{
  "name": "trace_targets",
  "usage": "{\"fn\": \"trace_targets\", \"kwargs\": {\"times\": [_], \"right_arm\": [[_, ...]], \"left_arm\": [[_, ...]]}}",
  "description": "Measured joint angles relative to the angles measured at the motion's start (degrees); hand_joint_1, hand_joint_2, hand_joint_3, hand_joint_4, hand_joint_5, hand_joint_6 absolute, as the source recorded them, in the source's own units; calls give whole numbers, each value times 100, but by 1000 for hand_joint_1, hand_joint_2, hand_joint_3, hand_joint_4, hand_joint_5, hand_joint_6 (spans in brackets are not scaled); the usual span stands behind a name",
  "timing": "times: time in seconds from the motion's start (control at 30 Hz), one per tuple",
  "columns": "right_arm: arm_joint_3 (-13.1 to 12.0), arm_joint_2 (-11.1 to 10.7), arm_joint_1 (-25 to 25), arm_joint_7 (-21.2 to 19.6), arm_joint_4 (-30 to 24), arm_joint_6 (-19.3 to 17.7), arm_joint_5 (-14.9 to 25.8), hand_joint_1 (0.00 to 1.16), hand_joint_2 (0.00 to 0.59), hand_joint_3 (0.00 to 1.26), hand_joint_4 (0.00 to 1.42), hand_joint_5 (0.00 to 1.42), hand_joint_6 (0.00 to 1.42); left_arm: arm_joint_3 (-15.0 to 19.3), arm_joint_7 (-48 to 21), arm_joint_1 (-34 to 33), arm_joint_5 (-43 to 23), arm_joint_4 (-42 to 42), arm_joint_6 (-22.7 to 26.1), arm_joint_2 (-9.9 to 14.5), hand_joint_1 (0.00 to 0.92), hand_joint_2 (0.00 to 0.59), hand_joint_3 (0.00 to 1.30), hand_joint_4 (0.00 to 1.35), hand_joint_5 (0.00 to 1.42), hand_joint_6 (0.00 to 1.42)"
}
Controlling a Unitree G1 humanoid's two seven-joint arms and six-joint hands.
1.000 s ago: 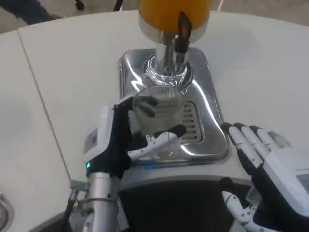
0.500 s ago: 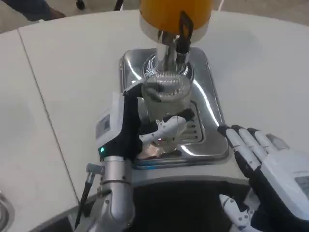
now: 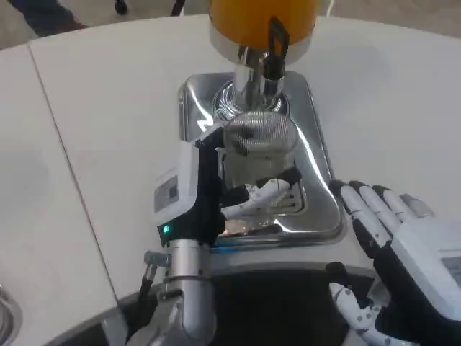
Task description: Grasp the cup under the faucet to collect the drink, then remove the cup.
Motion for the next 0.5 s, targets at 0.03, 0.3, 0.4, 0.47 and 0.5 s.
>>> {"fn": "trace_targets", "kwargs": {"times": [0.03, 0.3, 0.4, 0.47, 0.5], "right_arm": [[-2, 7, 3, 0, 0, 7, -1, 236, 586, 0, 0, 0, 17], [-11, 68, 178, -3, 0, 22, 0, 238, 586, 0, 0, 0, 40], [6, 94, 180, -6, 0, 22, 2, 239, 586, 0, 0, 0, 42], [2, 78, 152, -6, 0, 22, 19, 240, 586, 0, 0, 0, 54], [-2, 71, 137, -6, 0, 22, 24, 240, 586, 1, 0, 0, 55]], "left_arm": [[-36, 30, -13, 2, 0, 52, -12, 579, 108, 647, 859, 1115, 1359], [-213, -11, -154, -1, 34, 377, -68, 471, 89, 116, 178, 682, 835], [-253, -93, -153, -10, -14, 376, -43, 460, 86, 84, 149, 625, 746], [-258, -128, -152, -20, -38, 366, -29, 459, 86, 79, 139, 607, 708], [-260, -147, -152, -24, -48, 362, -22, 459, 81, 79, 138, 599, 694]]}}
